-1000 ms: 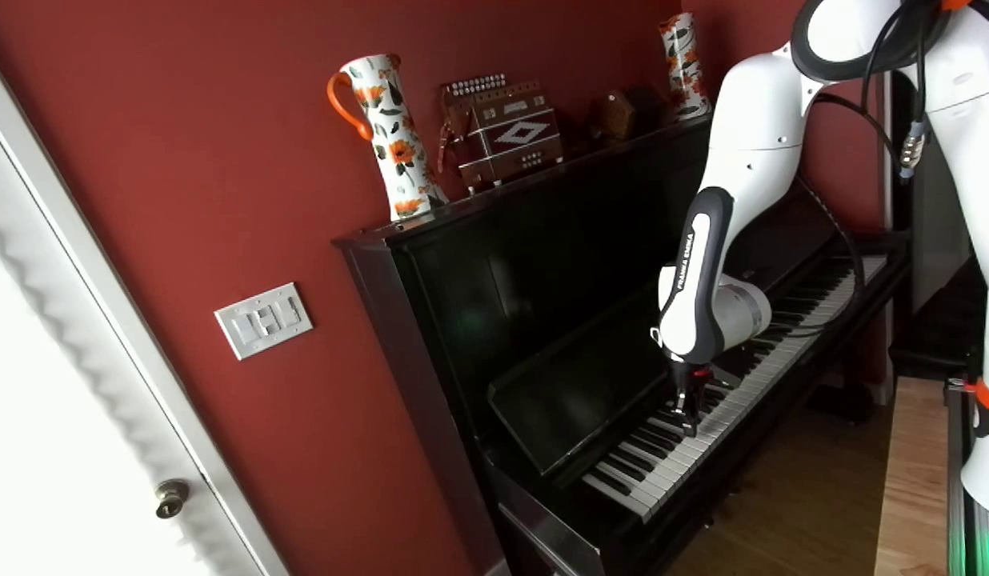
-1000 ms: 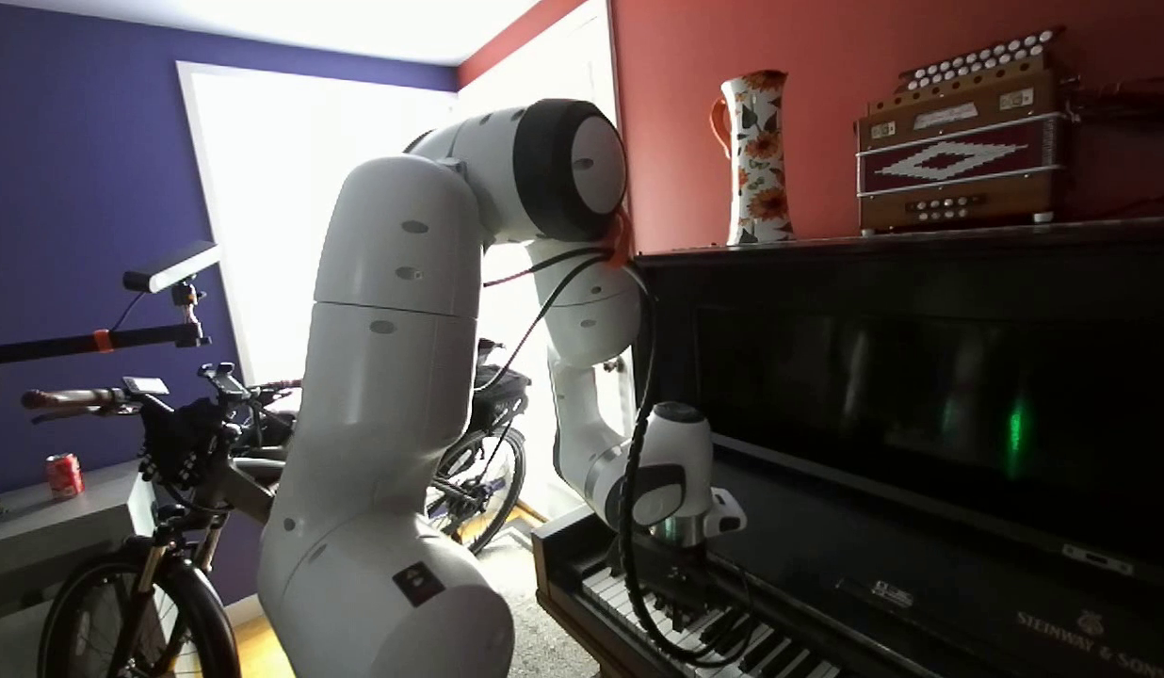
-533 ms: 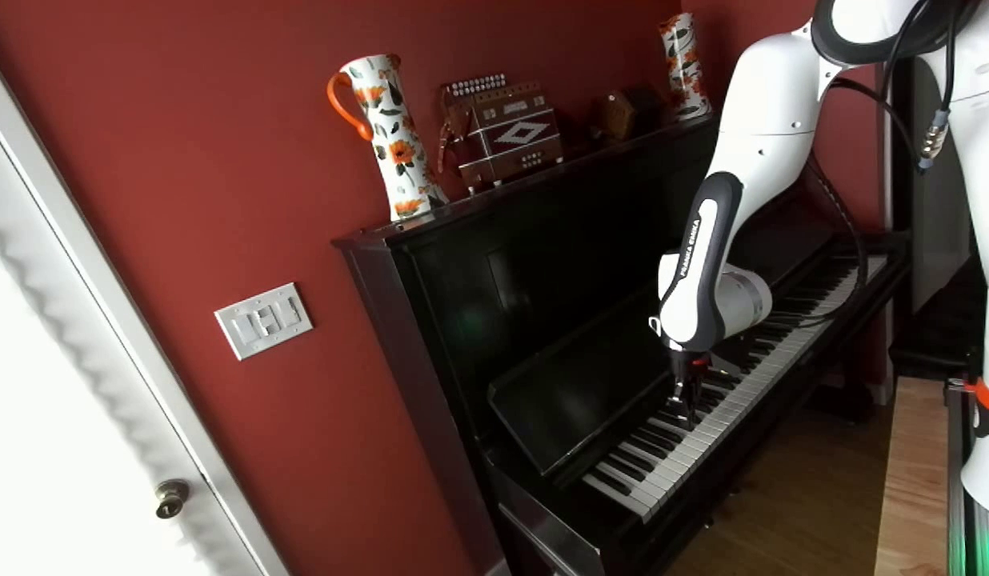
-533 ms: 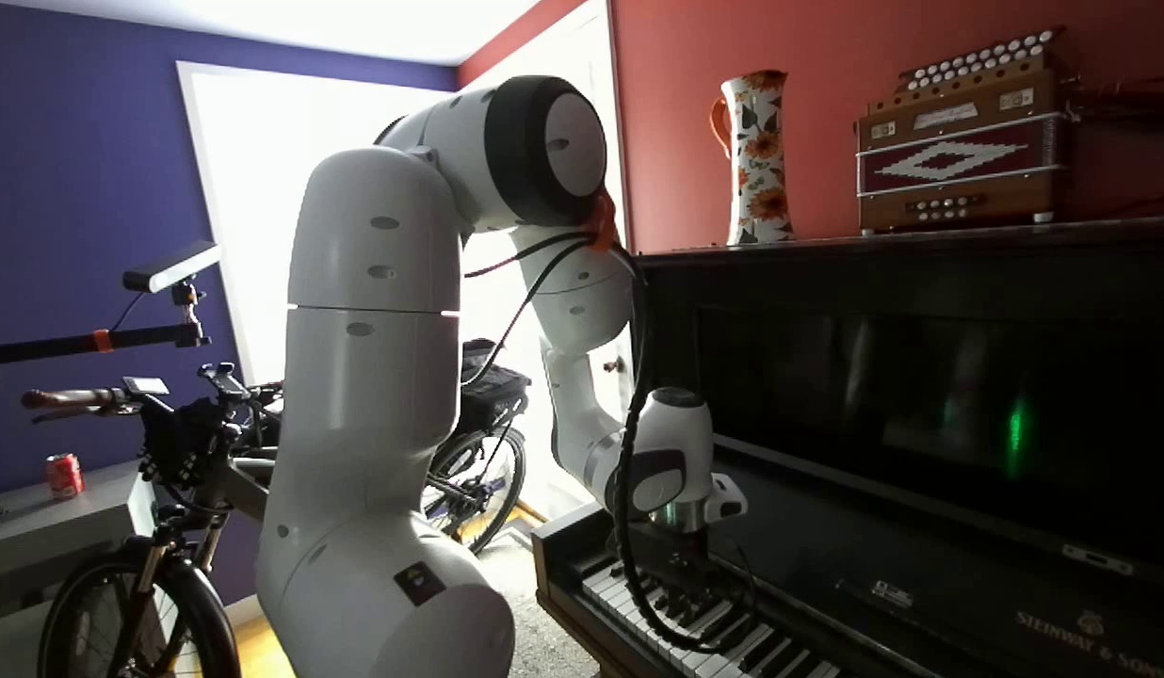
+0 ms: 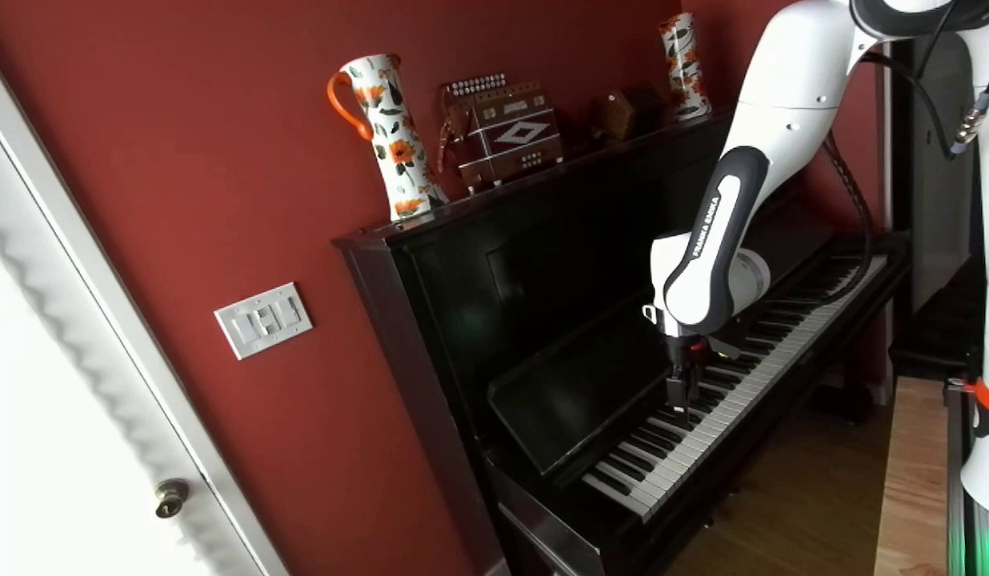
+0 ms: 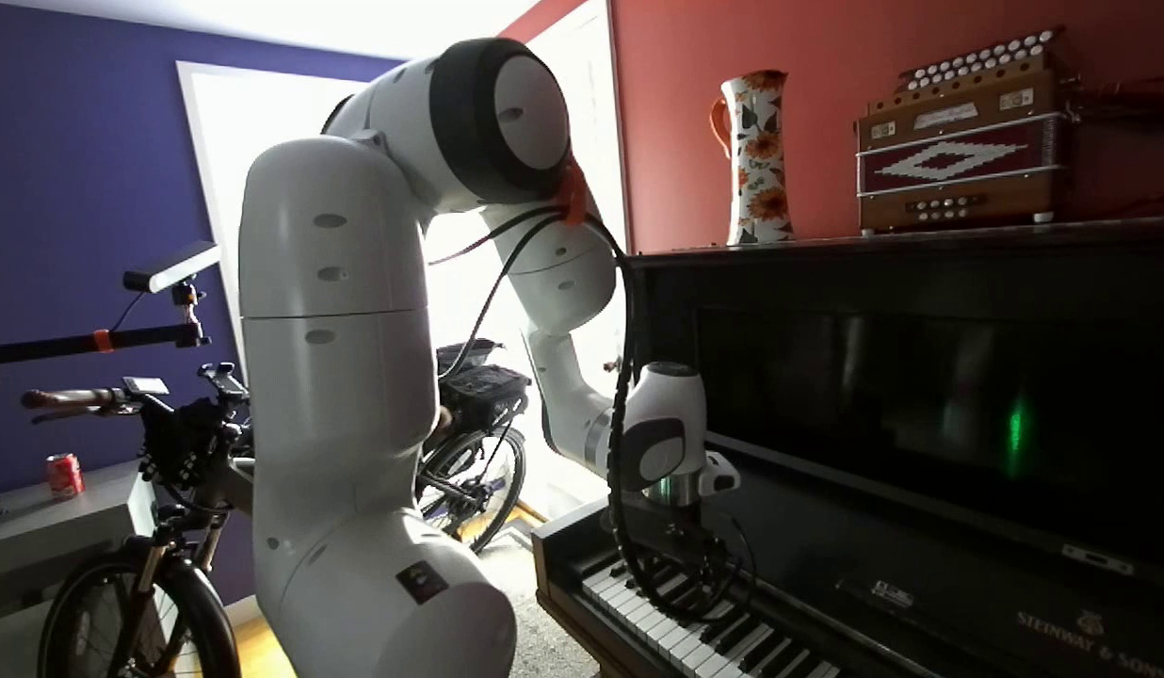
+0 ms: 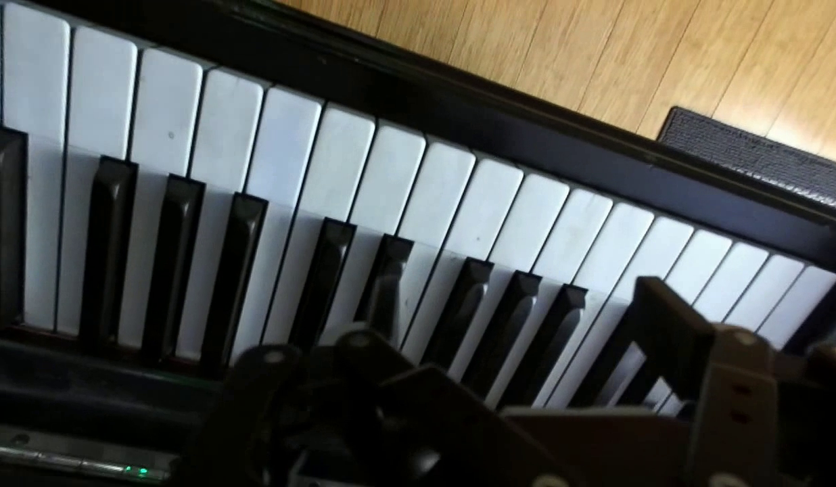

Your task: Press a white key on the middle left keys of the piano

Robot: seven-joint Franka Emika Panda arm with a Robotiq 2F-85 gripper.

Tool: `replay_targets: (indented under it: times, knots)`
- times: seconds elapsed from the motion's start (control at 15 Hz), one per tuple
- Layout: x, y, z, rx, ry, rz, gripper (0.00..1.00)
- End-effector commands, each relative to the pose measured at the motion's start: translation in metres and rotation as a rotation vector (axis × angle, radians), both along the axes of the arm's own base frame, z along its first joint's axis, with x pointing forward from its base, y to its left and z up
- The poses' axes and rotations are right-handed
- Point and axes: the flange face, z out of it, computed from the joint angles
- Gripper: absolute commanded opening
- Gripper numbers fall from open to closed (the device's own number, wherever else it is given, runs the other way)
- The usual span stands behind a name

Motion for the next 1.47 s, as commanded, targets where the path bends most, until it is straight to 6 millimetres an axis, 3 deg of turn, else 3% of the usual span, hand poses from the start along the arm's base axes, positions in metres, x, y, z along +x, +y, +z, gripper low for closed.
replay_targets:
  times: [0.0, 0.93, 1.13, 1.2, 1.4]
  knots:
    - [-0.014, 0.003, 0.031, -0.033, 0.017, 0.023, 1.0]
    - [-0.042, 0.015, 0.147, -0.102, 0.014, 0.014, 1.0]
    - [-0.048, 0.015, 0.162, -0.125, -0.001, 0.003, 1.0]
    - [-0.035, 0.015, 0.156, -0.099, 0.0, 0.016, 1.0]
    - [-0.039, 0.015, 0.165, -0.105, -0.013, 0.012, 1.0]
